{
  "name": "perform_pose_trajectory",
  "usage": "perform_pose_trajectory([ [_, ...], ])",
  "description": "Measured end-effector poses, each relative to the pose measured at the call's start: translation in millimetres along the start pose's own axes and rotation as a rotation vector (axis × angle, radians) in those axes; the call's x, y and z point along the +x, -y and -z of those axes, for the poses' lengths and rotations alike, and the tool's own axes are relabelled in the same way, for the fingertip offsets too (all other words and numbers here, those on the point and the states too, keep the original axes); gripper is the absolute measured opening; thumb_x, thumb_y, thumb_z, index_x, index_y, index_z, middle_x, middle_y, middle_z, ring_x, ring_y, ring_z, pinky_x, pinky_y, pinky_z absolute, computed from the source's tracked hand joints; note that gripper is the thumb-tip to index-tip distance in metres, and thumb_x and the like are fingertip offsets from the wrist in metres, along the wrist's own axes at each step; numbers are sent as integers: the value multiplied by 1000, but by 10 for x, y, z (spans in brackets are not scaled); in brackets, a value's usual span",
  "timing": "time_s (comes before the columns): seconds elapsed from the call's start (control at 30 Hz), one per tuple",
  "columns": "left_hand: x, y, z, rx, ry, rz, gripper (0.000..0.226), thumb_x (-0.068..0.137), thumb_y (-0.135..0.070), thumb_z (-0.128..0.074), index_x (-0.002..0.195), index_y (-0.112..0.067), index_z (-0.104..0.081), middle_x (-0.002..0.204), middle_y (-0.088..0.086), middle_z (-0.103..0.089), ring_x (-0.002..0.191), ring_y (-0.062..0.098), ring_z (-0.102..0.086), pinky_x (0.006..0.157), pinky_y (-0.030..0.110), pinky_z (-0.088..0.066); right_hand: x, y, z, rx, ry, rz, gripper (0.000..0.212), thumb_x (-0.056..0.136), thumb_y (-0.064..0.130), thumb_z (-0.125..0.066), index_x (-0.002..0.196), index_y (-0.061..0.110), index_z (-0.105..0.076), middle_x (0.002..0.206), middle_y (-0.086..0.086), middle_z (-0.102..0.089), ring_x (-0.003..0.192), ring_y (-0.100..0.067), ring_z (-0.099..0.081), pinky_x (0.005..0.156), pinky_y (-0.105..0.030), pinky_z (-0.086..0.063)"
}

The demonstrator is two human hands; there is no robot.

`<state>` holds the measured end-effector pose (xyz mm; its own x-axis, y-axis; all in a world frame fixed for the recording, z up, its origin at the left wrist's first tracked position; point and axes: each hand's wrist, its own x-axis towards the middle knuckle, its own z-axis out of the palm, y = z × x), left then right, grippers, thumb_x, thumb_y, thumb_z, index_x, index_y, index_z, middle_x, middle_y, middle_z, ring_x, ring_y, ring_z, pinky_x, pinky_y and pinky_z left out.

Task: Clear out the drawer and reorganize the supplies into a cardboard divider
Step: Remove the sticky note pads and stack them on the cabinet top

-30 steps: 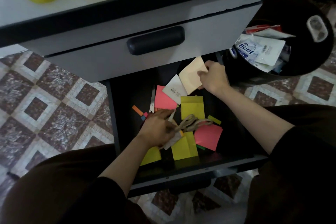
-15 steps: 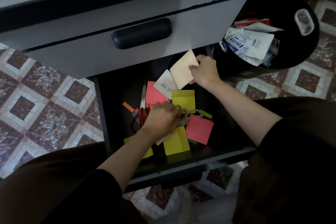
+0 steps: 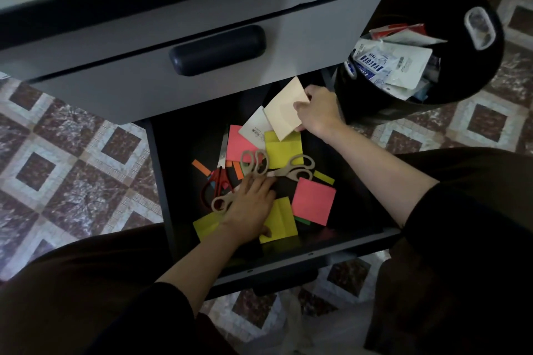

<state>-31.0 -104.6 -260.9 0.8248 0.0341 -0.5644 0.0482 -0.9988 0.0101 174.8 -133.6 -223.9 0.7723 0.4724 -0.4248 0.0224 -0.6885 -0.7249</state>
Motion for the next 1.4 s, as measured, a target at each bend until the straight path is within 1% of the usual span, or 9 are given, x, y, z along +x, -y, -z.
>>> perform_pose_trajectory([
  [0.37,-206,2,264,-455,-228,109,29,79,-9,-56,107,-14,-52,101,8,-60,101,25,-53,93,27,-31,-231,130,54,10,56,20,25,93,7,-53,116,-1,-58,121,-18,-58,67,-25,-65,47,-26,-56],
  [0.47,-285,130,425,-852,-323,359,37,83,-13,-65,119,-12,-54,101,8,-65,94,24,-60,81,30,-48,-392,173,115,17,64,37,16,92,6,-54,106,0,-59,115,-20,-61,68,-27,-65,47,-30,-56],
  [0.6,-410,319,615,-1188,-388,543,24,91,-6,-53,115,-9,-50,95,4,-59,99,25,-56,71,21,-38,-648,232,311,-7,32,72,16,91,5,-54,104,-3,-59,107,-20,-61,63,-30,-64,50,-40,-56],
  [0.73,-703,486,756,-1429,-466,648,12,96,-10,-47,105,-17,-44,106,10,-55,104,33,-55,85,47,-51,-930,355,523,-36,35,196,5,90,3,-56,86,7,-57,89,-14,-60,61,-27,-61,41,-29,-54],
  [0.83,-936,514,910,-1543,-514,678,19,92,-5,-54,106,-11,-43,108,14,-53,100,31,-58,70,42,-57,-1091,477,658,-73,46,266,5,89,5,-58,91,6,-62,89,-15,-61,69,-30,-64,48,-32,-56],
  [0.97,-1182,541,1121,-1490,-602,692,24,82,4,-64,97,-5,-48,88,14,-57,75,25,-61,74,38,-56,-1286,705,838,-86,37,371,4,89,5,-58,86,8,-58,87,-13,-60,73,-32,-63,55,-39,-58],
  [1.1,-1403,514,1375,-1425,-695,662,7,84,-4,-65,89,-3,-59,76,11,-57,62,16,-52,45,12,-46,-1487,933,1047,-77,36,450,10,91,4,-54,82,8,-53,78,-7,-54,68,-27,-63,44,-26,-54],
  [1.2,-1542,519,1542,-1223,-543,575,10,84,-14,-68,89,-5,-65,81,13,-65,66,19,-60,48,15,-49,-1613,1066,1231,-97,43,481,8,91,3,-53,85,7,-55,73,-3,-52,50,-10,-58,36,-17,-47],
  [1.4,-1656,493,1933,-1003,-453,555,23,80,-22,-74,71,-5,-60,61,6,-58,43,9,-57,41,16,-44,-1709,1294,1598,-85,60,455,16,85,3,-64,70,4,-58,67,-5,-55,56,-19,-57,42,-22,-50],
])
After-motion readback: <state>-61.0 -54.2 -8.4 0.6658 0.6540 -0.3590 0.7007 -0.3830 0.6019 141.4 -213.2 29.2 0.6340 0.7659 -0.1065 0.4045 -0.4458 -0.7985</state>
